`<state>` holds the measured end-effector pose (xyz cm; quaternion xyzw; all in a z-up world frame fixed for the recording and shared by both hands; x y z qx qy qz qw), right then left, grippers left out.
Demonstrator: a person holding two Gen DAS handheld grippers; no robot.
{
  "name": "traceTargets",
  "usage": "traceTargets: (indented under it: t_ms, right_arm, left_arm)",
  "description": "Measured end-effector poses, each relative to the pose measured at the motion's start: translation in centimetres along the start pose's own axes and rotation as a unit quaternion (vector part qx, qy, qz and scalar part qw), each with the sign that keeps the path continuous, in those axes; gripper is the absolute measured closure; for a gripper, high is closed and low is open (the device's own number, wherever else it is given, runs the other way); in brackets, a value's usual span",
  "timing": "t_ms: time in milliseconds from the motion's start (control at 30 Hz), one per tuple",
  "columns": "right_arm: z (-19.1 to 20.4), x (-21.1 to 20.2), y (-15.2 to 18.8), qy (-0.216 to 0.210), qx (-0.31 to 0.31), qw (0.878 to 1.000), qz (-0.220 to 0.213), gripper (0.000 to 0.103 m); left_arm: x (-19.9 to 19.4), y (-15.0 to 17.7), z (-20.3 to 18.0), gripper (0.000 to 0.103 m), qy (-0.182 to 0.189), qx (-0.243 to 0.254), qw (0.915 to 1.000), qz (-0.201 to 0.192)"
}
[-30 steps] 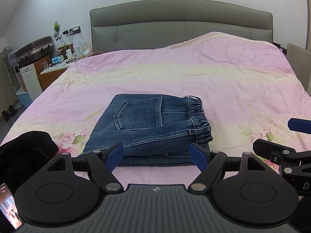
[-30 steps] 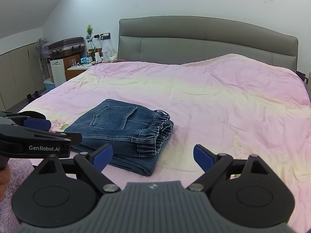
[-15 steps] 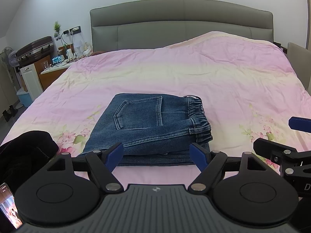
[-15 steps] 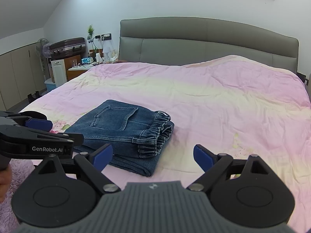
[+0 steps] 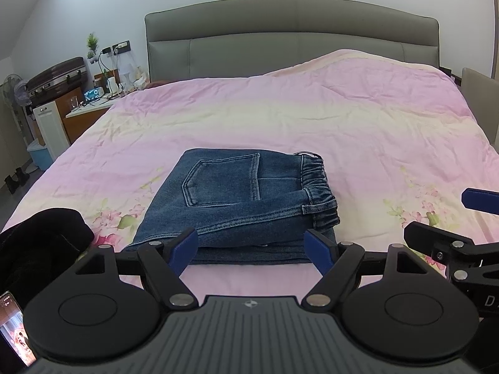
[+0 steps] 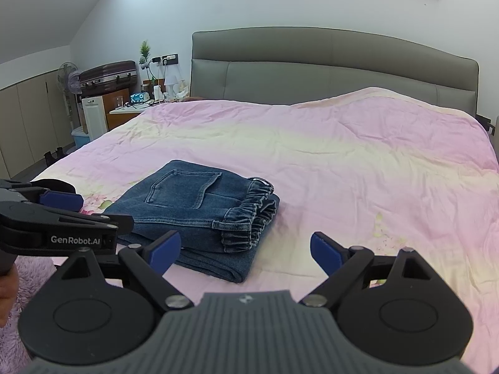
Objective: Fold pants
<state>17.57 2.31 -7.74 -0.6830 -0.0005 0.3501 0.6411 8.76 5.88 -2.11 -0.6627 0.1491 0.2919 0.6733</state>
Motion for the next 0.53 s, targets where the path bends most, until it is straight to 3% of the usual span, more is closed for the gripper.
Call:
traceTargets:
  t_ms: [533]
  right_arm:
    - [-0.29,-0.16,0.02,-0.002,0.003,1.000,-0.001,0.016]
  left_arm:
    - [-0.04,-0.20,-0.48,0.013,-0.001,0.006,1.0000,-0.003]
Point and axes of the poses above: each gripper's, at about its wrist camera, not at the fingertips, and x roughly the way its jaws point, z to its left, y to its underside, the point moved 9 cm from there along x, roughly the way its jaws point, and after that the axes turned 2 degrees about -z, right-handed, at the moved point
